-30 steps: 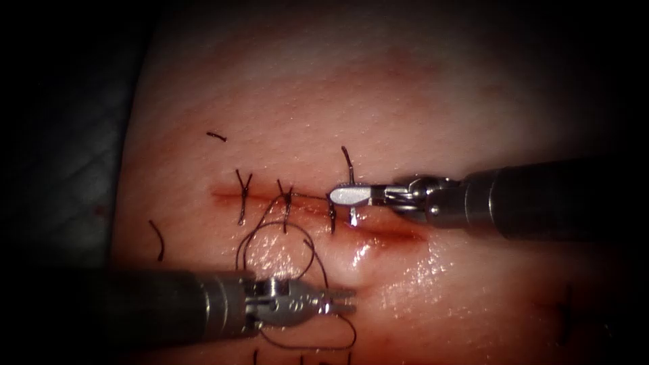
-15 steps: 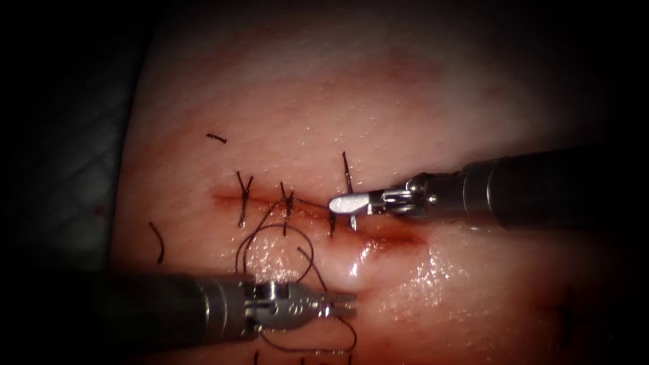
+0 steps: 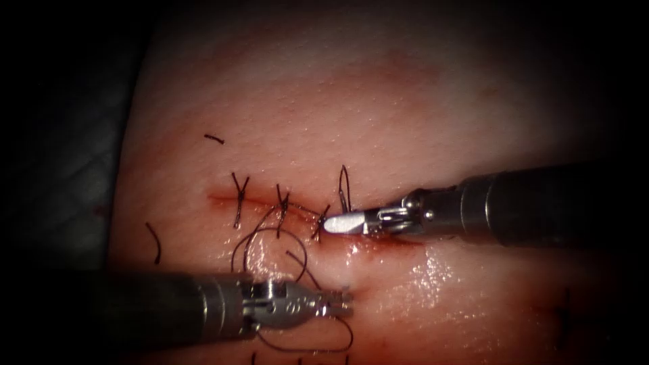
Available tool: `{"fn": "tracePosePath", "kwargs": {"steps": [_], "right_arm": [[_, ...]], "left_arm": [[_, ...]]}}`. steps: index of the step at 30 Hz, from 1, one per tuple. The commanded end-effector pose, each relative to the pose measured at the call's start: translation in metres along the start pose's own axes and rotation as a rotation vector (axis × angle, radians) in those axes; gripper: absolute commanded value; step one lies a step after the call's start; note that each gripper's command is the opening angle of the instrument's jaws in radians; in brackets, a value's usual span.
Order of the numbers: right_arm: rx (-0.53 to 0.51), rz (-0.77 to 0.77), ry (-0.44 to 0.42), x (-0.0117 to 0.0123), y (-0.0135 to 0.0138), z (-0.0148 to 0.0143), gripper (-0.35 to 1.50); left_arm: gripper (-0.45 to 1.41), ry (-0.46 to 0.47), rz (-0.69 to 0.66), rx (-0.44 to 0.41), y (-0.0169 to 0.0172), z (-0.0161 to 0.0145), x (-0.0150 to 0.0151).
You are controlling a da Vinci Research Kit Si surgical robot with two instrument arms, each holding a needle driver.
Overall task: Wound Closure
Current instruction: With the right driver, throw the needle through the bottom of the incision.
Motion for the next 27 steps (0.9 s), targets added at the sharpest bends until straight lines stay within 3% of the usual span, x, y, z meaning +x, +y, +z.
{"fn": "tracePosePath", "kwargs": {"steps": [1,2,3,8,12,15,17,19,22,27], "right_arm": [[0.024,-0.064,0.073,0.0012,0.0000,0.0004,-0.35],[0.041,-0.098,0.099,0.0016,-0.0002,0.0003,-0.35],[0.046,-0.189,0.131,0.0025,-0.0006,-0.0002,0.21],[-0.055,-0.406,0.236,0.0048,-0.0011,-0.0031,1.01],[-0.105,-0.474,0.255,0.0059,-0.0014,-0.0050,1.01],[-0.196,-0.591,0.300,0.0071,-0.0023,-0.0072,0.96],[-0.211,-0.606,0.307,0.0073,-0.0025,-0.0076,0.96],[-0.240,-0.658,0.333,0.0076,-0.0030,-0.0085,0.95],[-0.284,-0.716,0.345,0.0075,-0.0034,-0.0084,1.01],[-0.333,-0.777,0.373,0.0070,-0.0043,-0.0075,1.00]], "left_arm": [[-0.05,0.000,-0.001,0.000,0.0003,0.0007,0.0001],[-0.05,0.000,-0.001,-0.001,0.0003,0.0006,0.0001],[-0.05,0.008,0.034,-0.014,0.0002,0.0003,0.0002],[-0.03,0.108,0.047,0.002,-0.0008,-0.0013,-0.0001],[0.04,0.187,0.040,0.027,-0.0012,-0.0018,-0.0002],[0.05,0.287,0.132,-0.007,-0.0014,-0.0019,-0.0003],[0.05,0.300,0.137,-0.020,-0.0015,-0.0018,-0.0004],[0.20,0.316,0.150,-0.035,-0.0019,-0.0016,-0.0005],[0.29,0.334,0.163,-0.052,-0.0022,-0.0015,-0.0006],[0.27,0.357,0.179,-0.075,-0.0024,-0.0018,-0.0004]]}}
